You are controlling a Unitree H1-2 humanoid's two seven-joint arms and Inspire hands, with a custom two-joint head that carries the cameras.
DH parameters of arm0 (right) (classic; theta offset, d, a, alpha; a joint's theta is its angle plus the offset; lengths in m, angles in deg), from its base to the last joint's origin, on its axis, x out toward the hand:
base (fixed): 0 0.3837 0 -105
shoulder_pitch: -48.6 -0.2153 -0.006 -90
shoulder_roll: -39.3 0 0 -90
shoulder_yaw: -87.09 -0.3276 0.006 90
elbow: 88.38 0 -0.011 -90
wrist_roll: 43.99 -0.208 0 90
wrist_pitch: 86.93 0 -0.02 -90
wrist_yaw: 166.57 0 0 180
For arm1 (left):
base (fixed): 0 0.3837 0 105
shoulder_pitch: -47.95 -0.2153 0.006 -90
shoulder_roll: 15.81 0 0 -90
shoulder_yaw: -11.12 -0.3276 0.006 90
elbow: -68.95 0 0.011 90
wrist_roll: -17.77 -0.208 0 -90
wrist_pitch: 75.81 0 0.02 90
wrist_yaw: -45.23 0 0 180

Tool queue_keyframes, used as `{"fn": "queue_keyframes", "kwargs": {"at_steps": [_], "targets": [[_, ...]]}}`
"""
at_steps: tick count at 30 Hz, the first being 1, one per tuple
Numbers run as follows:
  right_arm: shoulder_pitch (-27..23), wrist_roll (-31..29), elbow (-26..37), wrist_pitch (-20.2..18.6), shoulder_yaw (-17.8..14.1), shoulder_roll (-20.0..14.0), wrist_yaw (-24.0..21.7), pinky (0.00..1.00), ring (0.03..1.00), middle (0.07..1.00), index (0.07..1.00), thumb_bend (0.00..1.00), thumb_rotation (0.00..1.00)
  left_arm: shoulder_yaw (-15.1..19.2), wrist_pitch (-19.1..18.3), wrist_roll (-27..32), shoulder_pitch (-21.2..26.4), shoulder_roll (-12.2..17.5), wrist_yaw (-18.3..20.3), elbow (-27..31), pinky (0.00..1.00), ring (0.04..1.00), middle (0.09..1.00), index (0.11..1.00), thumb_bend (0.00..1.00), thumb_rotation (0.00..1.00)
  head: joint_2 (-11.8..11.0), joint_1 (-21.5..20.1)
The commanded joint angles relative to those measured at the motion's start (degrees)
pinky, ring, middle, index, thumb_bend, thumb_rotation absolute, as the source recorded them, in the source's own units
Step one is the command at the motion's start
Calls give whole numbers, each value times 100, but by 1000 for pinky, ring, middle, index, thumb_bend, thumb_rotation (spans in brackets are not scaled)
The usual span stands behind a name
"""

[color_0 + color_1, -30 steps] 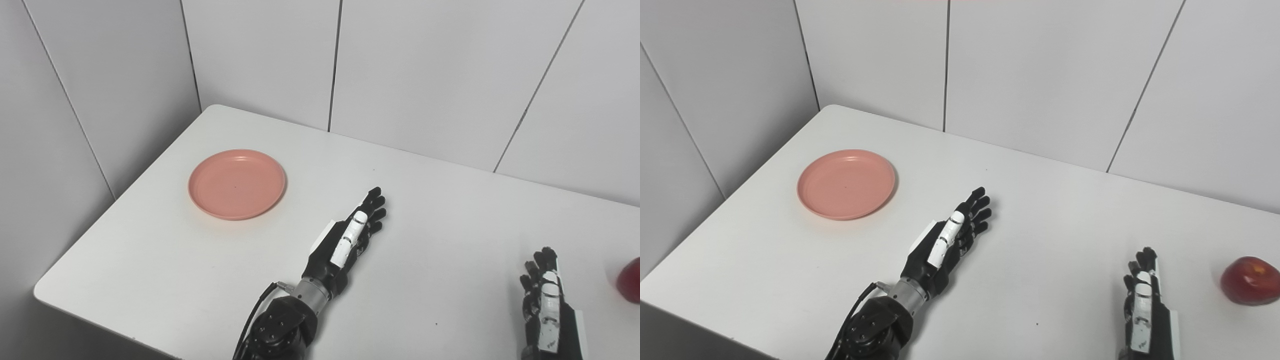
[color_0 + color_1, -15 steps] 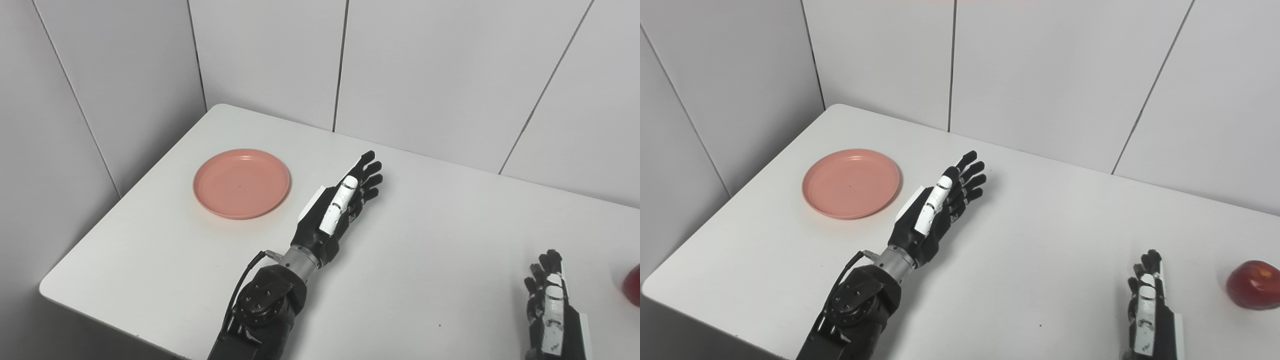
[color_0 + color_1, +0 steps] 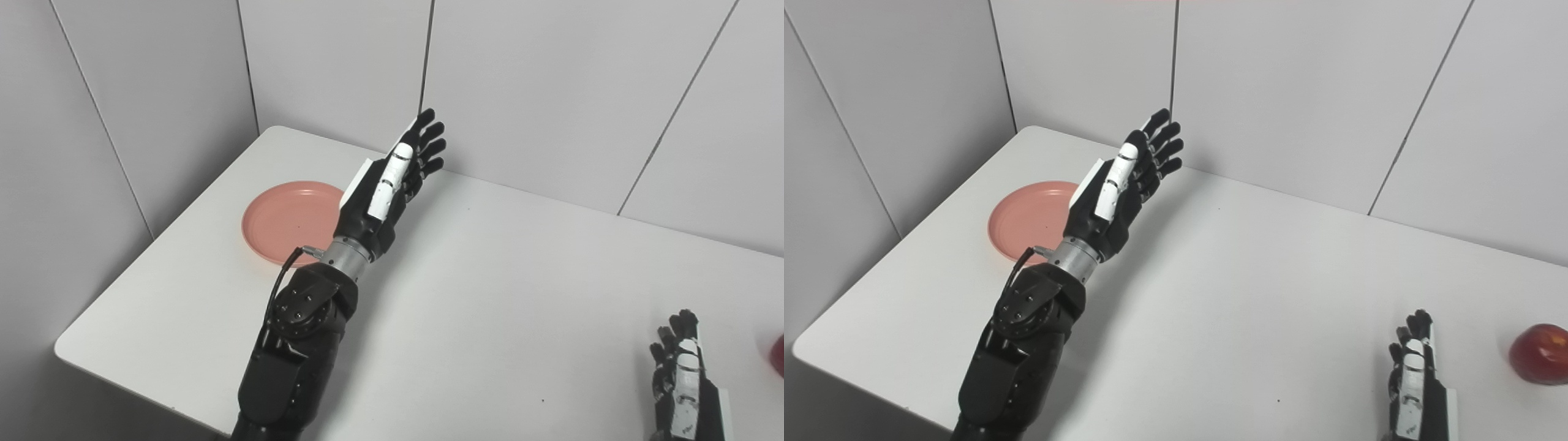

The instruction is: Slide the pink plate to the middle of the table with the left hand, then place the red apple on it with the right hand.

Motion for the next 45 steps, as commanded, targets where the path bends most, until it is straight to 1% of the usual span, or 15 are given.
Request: {"fn": "queue_keyframes", "kwargs": {"at_steps": [1,6,12,16,20,23,25,29,31,33,37,42,45], "targets": [[-125,22,109,137,-9,-36,-42,1000,994,993,991,107,1000,123,-78,172,357,125,-47,231,958,962,973,958,405,1000,6,-2],[-121,-21,121,165,-22,-31,-40,1000,991,989,989,105,1000,398,-141,286,548,413,-90,200,956,963,973,956,400,1000,3,23],[-120,-20,179,92,-21,-19,-22,1000,987,985,990,94,1000,797,-111,529,708,737,-162,-57,926,945,956,938,397,1000,14,48],[-120,-35,205,55,-20,-14,-24,1000,988,986,989,87,1000,972,-65,658,775,956,-124,-257,921,933,942,919,402,1000,10,48],[-119,-50,238,4,-22,-34,-36,1000,992,990,991,94,1000,1083,-50,689,826,1112,-182,-439,901,917,924,901,408,1000,3,69],[-117,-64,243,-10,-16,-69,-69,1000,999,999,999,85,1000,1222,46,725,906,1219,-186,-695,890,913,918,895,399,1000,-4,77],[-113,-71,247,-12,-17,-76,-76,1000,1000,997,1000,82,1000,1277,85,705,944,1294,-192,-847,910,919,920,895,406,1000,-4,86],[-124,-90,275,-96,-38,-67,-55,1000,1000,998,998,94,1000,1351,56,691,993,1412,-260,-1029,912,923,926,904,398,1000,-7,109],[-130,-126,269,-66,-49,-64,-63,1000,1000,997,998,90,1000,1416,95,744,1010,1471,-266,-1140,920,928,931,909,398,1000,-5,117],[-136,-140,239,-11,-51,-74,-77,1000,1000,997,997,90,1000,1479,108,783,1019,1540,-254,-1235,924,933,934,913,397,1000,-2,126],[-108,-143,299,-60,-40,-85,-82,1000,1000,999,997,97,1000,1569,119,812,1023,1668,-214,-1398,934,943,943,922,385,1000,23,172],[-67,-114,383,-124,-14,-86,-81,1000,1000,999,997,94,1000,1686,116,892,1021,1797,-200,-1593,933,926,917,908,369,1000,48,188],[-64,-112,390,-135,-10,-88,-88,1000,1000,1000,1000,96,1000,1731,155,927,997,1937,-116,-1764,951,935,939,924,377,1000,44,207]]}}
